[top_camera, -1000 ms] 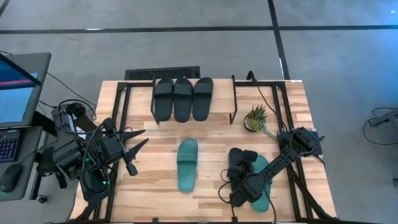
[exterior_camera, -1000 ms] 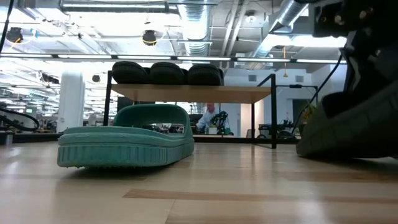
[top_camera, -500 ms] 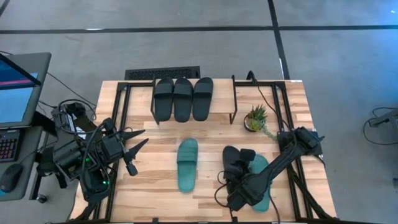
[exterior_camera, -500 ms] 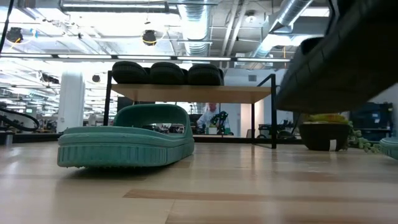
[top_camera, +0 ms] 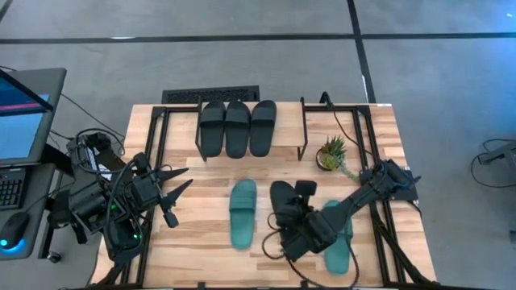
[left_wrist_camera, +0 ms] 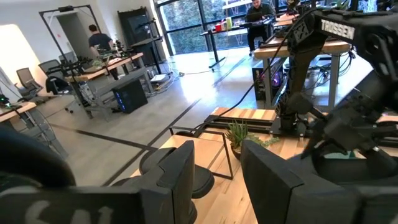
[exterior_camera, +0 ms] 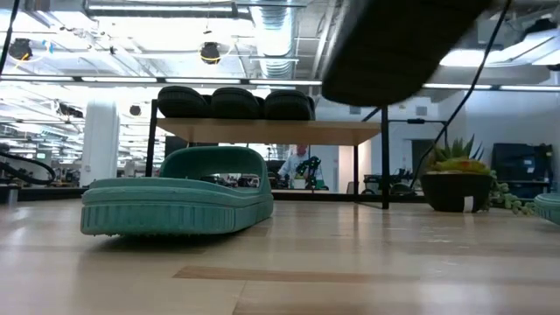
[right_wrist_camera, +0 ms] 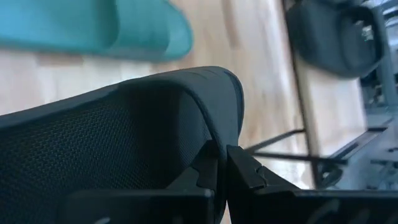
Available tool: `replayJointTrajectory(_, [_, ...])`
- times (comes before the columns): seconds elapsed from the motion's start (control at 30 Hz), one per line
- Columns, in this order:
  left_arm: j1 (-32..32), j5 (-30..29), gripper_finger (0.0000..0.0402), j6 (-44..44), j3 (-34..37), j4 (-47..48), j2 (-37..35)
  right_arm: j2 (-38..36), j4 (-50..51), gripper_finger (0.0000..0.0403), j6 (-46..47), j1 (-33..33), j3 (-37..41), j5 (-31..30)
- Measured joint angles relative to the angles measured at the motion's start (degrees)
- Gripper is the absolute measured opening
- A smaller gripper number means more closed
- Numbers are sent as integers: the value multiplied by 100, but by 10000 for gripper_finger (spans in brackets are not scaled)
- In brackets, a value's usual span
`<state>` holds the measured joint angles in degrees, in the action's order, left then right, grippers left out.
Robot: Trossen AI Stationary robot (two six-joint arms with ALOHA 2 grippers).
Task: Pick and place slides into the shelf
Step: Put the black slipper on the shelf
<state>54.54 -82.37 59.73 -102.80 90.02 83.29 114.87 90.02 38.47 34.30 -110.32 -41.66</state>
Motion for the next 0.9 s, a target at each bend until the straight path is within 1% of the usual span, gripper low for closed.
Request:
replayJointTrajectory(0.23, [0, 63, 122, 1, 0, 0, 0, 0, -2, 0, -946, -465, -582, -419])
replayJointTrajectory(0.33, [0, 96, 122, 45, 0, 0, 0, -88, -2, 0, -1308, -669, -714, -574])
replayJointTrajectory(0.5, [0, 101, 122, 71, 0, 0, 0, -457, 0, 0, -1618, -1068, -722, -832])
replayJointTrajectory(0.63, [0, 98, 122, 77, 0, 0, 0, -732, 0, 0, -2141, -1450, -724, -1078])
replayJointTrajectory(0.9, [0, 98, 122, 113, 0, 0, 0, -965, 2, 0, -3131, -2468, -726, -1091])
